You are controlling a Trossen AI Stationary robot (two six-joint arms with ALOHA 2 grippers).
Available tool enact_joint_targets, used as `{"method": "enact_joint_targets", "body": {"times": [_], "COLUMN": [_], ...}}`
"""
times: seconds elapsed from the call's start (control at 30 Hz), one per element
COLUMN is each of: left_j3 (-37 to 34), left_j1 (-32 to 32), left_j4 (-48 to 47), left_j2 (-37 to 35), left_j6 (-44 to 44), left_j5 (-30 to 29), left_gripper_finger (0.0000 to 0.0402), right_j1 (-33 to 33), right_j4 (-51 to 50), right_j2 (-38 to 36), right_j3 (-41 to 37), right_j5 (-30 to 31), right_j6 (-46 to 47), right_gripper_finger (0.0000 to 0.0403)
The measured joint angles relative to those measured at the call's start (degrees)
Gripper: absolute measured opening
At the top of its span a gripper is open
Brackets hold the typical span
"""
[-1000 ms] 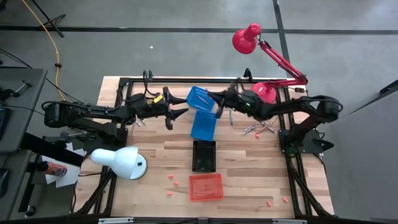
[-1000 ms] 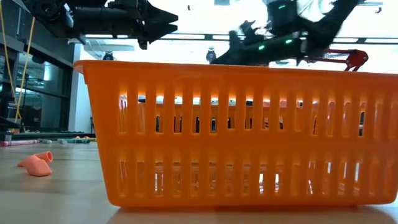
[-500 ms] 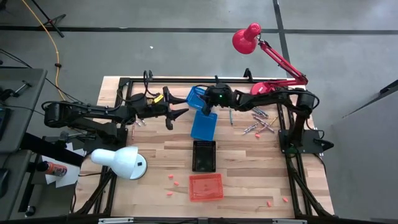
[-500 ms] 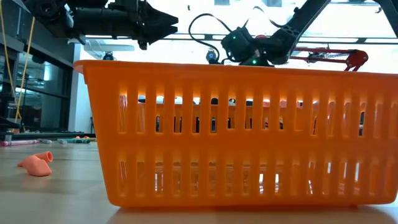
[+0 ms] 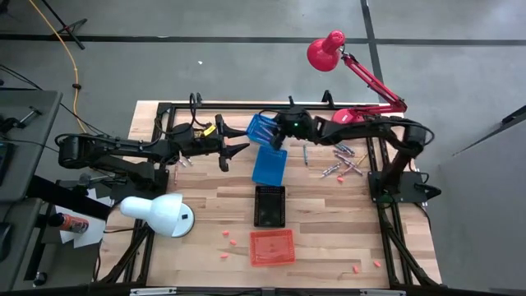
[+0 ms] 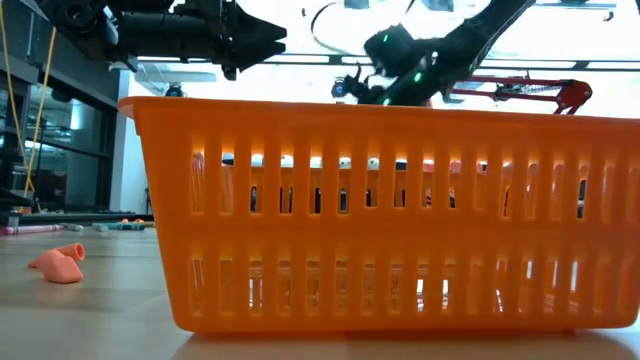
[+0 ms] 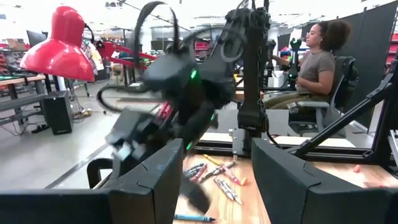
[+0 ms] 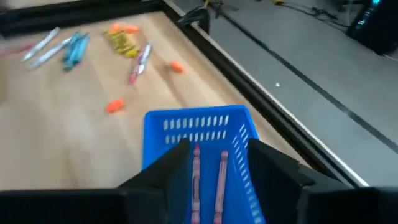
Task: Sort crayons
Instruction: Put the pink crayon into the top blue bin
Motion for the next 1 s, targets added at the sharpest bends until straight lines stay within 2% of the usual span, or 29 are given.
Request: {"method": "enact_joint_targets", "body": {"times": [0.17, 0.3, 0.4, 0.57, 0.73, 0.87, 0.93, 1.0], "left_j3": [0.0, 0.0, 0.0, 0.0, 0.0, 0.0, 0.0, 0.0], "left_j1": [0.1, 0.1, 0.1, 0.1, 0.1, 0.1, 0.1, 0.1], "left_j4": [-0.1, -1.4, -2.2, -2.2, -2.1, -2.1, -2.1, -2.2], "left_j2": [0.0, 0.0, 0.0, 0.0, 0.0, 0.0, 0.0, 0.0], "left_j6": [0.0, 0.0, -0.4, -2.0, -2.0, -2.0, -2.0, -2.0], "left_j5": [0.0, 0.0, -0.6, -1.6, -2.4, -3.0, -3.0, -3.0], "left_gripper_finger": [0.0179, 0.0179, 0.0179, 0.0178, 0.0177, 0.0177, 0.0177, 0.0177], "right_j1": [2.0, 6.0, 10.0, 15.6, 16.8, 14.5, 11.9, 8.9], "right_j4": [-15.1, -25.7, -26.2, -24.1, -22.3, -31.9, -39.3, -48.4], "right_j2": [-12.8, -22.1, -27.9, -36.3, -42.0, -42.3, -41.3, -39.8], "right_j3": [0.0, -0.1, -3.2, -10.8, -16.2, -16.7, -16.8, -16.8], "right_j5": [-0.4, -0.9, -0.2, 6.4, 13.1, 21.1, 19.0, 12.8], "right_j6": [-2.9, -2.5, -2.4, -1.0, 1.7, 14.8, 19.4, 23.3], "right_gripper_finger": [0.0168, 0.0169, 0.0169, 0.0169, 0.0169, 0.0169, 0.0169, 0.0169]}}
